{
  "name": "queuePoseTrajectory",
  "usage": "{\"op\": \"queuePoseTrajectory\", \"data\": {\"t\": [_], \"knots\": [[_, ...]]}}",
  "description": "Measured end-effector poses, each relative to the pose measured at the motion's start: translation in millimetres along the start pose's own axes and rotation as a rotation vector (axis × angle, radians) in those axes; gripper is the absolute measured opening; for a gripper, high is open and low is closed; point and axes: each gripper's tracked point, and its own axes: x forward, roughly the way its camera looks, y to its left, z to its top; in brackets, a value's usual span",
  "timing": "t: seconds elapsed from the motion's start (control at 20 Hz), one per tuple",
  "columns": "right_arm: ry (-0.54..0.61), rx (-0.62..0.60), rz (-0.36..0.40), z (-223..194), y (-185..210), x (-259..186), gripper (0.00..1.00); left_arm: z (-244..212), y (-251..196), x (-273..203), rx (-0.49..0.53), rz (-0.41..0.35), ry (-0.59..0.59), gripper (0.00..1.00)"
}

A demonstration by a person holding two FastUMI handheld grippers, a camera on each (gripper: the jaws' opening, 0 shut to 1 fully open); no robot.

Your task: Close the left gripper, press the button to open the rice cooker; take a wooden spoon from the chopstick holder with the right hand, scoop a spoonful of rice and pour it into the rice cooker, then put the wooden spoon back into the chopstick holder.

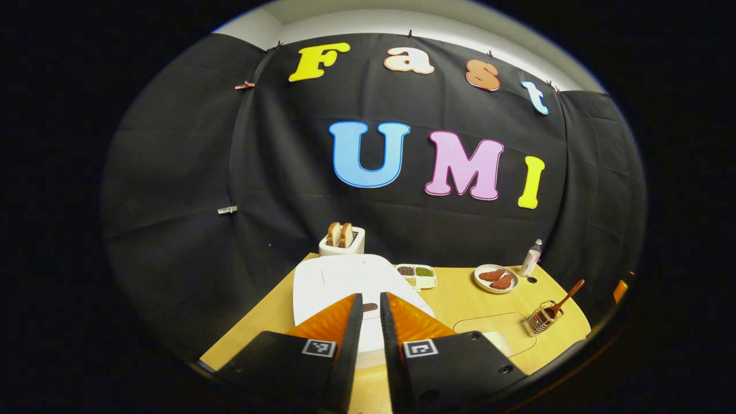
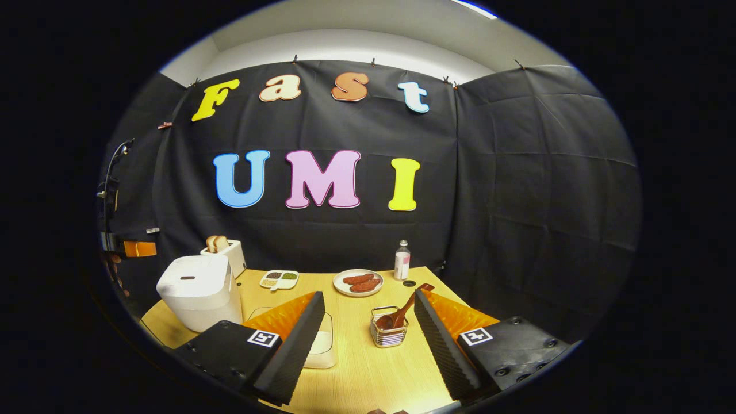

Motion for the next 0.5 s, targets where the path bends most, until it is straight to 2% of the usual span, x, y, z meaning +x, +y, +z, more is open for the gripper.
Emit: {"op": "queuePoseTrajectory", "data": {"t": [0.15, 0.5], "knots": [[0.016, -0.004, -0.015, -3, -1, 4, 0.98, -3, 11, 26, -0.001, 0.011, 0.029, 0.11], [0.044, -0.022, -0.058, -9, -5, 10, 0.98, -38, 5, 82, -0.053, -0.062, 0.14, 0.06]]}}
